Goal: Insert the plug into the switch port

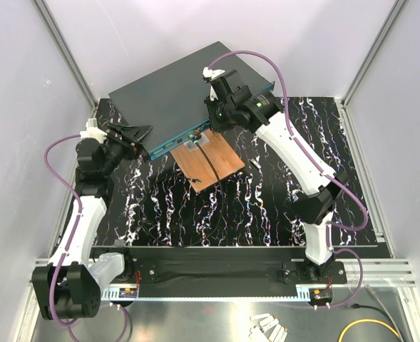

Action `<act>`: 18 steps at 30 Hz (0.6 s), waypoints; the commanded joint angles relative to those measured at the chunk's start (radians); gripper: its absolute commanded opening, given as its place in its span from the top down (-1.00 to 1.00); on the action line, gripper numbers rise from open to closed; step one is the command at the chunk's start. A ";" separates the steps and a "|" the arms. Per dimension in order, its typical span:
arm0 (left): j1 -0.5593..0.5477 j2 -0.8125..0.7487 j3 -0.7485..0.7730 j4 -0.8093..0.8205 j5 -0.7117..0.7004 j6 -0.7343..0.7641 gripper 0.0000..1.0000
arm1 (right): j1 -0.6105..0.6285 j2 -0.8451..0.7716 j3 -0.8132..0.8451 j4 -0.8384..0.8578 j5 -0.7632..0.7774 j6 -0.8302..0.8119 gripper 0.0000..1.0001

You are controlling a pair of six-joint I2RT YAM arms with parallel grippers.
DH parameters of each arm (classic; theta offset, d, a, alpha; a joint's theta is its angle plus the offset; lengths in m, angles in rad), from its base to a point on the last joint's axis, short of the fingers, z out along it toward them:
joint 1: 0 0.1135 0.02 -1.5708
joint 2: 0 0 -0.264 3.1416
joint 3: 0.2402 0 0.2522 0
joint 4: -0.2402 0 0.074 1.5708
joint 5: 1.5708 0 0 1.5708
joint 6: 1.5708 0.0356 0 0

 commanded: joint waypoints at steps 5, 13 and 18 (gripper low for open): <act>-0.079 0.008 -0.032 -0.031 0.115 0.078 0.28 | -0.008 0.073 0.073 0.393 0.091 0.008 0.92; -0.088 0.008 -0.024 -0.049 0.107 0.109 0.44 | -0.006 0.073 0.078 0.448 0.076 0.000 0.95; -0.094 0.013 -0.015 -0.066 0.104 0.121 0.46 | 0.006 0.071 0.070 0.489 0.074 -0.034 0.98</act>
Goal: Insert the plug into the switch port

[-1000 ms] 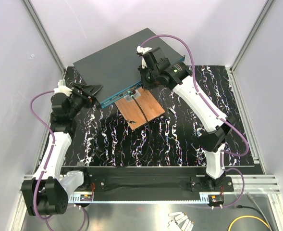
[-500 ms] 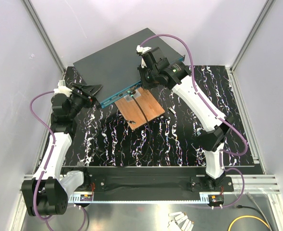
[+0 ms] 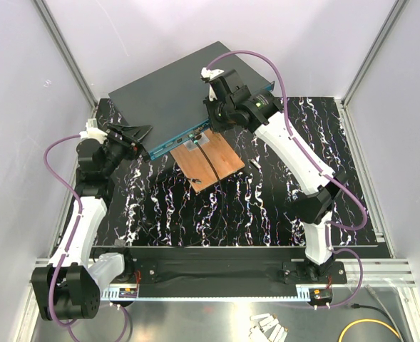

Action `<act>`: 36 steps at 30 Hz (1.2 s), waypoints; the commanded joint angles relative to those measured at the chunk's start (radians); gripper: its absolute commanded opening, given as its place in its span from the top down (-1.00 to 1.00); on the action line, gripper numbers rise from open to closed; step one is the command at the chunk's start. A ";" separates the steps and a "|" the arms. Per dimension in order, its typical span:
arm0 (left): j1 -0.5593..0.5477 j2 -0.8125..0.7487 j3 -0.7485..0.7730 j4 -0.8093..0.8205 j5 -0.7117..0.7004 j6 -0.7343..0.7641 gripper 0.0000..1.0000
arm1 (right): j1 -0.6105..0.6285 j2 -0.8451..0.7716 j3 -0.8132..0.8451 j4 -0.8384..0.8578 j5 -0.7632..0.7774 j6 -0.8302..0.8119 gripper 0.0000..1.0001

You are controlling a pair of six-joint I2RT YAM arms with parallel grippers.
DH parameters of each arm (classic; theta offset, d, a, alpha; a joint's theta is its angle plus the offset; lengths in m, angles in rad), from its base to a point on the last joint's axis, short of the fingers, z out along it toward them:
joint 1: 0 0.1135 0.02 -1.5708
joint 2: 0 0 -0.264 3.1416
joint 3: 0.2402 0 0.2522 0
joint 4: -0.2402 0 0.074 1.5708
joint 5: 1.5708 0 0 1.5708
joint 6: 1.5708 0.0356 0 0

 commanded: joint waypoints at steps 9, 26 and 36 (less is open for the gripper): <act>-0.088 0.020 -0.006 -0.085 0.120 0.125 0.49 | 0.010 0.091 0.058 0.509 0.018 -0.095 1.00; -0.097 0.026 0.025 -0.119 0.108 0.149 0.53 | 0.011 -0.007 -0.086 0.529 0.016 -0.173 1.00; -0.091 0.032 0.048 -0.134 0.108 0.162 0.53 | 0.005 -0.213 -0.373 0.483 0.020 -0.197 1.00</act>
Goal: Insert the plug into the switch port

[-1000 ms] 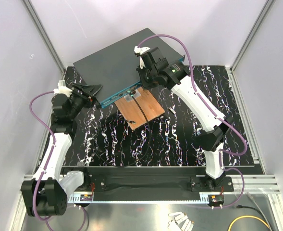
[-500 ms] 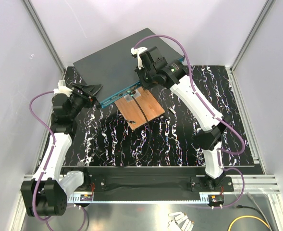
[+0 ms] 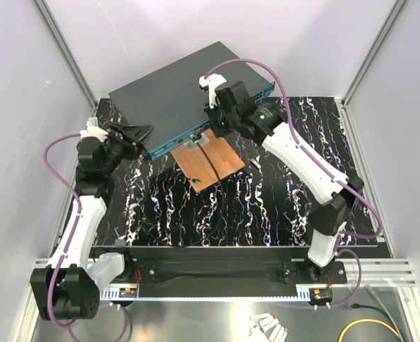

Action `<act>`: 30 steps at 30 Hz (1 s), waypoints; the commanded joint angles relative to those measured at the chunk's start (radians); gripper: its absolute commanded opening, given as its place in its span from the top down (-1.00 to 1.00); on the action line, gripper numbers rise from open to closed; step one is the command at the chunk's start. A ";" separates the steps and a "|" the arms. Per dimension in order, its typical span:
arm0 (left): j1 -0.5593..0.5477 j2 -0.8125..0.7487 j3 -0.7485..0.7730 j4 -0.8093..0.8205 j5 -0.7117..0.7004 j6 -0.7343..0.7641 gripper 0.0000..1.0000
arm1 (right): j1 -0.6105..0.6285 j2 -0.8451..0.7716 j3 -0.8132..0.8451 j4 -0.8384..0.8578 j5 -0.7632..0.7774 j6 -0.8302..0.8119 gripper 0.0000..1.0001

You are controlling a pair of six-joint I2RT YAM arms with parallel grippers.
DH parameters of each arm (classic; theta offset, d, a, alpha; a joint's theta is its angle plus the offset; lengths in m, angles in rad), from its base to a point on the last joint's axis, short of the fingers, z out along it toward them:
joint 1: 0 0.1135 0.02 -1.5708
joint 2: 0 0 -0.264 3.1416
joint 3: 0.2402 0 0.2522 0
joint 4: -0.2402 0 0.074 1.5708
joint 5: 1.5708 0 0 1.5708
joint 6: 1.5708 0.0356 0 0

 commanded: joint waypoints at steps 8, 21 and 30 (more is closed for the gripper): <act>-0.079 0.037 0.028 -0.083 0.120 0.144 0.52 | -0.011 -0.069 -0.033 0.089 0.002 -0.062 1.00; -0.079 0.037 0.036 -0.087 0.123 0.147 0.52 | -0.022 -0.050 0.008 -0.107 -0.046 -0.105 1.00; -0.079 0.036 0.031 -0.086 0.120 0.150 0.52 | -0.020 0.017 0.126 -0.101 -0.066 -0.079 1.00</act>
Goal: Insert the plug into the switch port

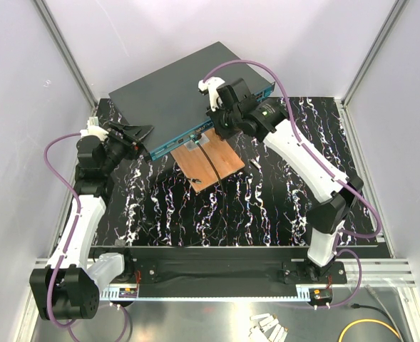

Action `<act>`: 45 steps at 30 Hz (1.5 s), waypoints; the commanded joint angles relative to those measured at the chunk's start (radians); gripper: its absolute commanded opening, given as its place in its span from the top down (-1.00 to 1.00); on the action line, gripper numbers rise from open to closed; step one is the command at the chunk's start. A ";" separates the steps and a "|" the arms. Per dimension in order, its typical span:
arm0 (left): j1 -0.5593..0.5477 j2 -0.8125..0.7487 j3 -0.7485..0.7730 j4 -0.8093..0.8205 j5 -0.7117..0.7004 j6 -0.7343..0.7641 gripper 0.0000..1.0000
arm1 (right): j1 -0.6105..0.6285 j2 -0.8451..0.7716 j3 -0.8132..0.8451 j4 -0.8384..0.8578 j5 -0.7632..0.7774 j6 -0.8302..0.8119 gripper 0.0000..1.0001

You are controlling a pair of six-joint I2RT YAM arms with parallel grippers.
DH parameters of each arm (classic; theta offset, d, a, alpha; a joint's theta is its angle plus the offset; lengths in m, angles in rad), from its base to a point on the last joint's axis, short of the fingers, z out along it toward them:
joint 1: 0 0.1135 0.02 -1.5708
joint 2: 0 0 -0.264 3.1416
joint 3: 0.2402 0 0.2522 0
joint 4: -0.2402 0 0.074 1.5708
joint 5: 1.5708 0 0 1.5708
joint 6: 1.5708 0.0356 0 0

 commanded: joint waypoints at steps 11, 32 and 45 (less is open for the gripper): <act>-0.076 0.028 0.004 -0.041 0.116 0.133 0.52 | -0.006 0.112 0.216 0.030 -0.002 0.011 1.00; -0.087 0.033 -0.011 -0.045 0.123 0.141 0.67 | -0.007 0.184 0.284 0.193 0.081 0.143 1.00; -0.063 0.042 0.050 -0.072 0.127 0.178 0.63 | -0.038 0.019 0.065 0.219 -0.012 0.105 1.00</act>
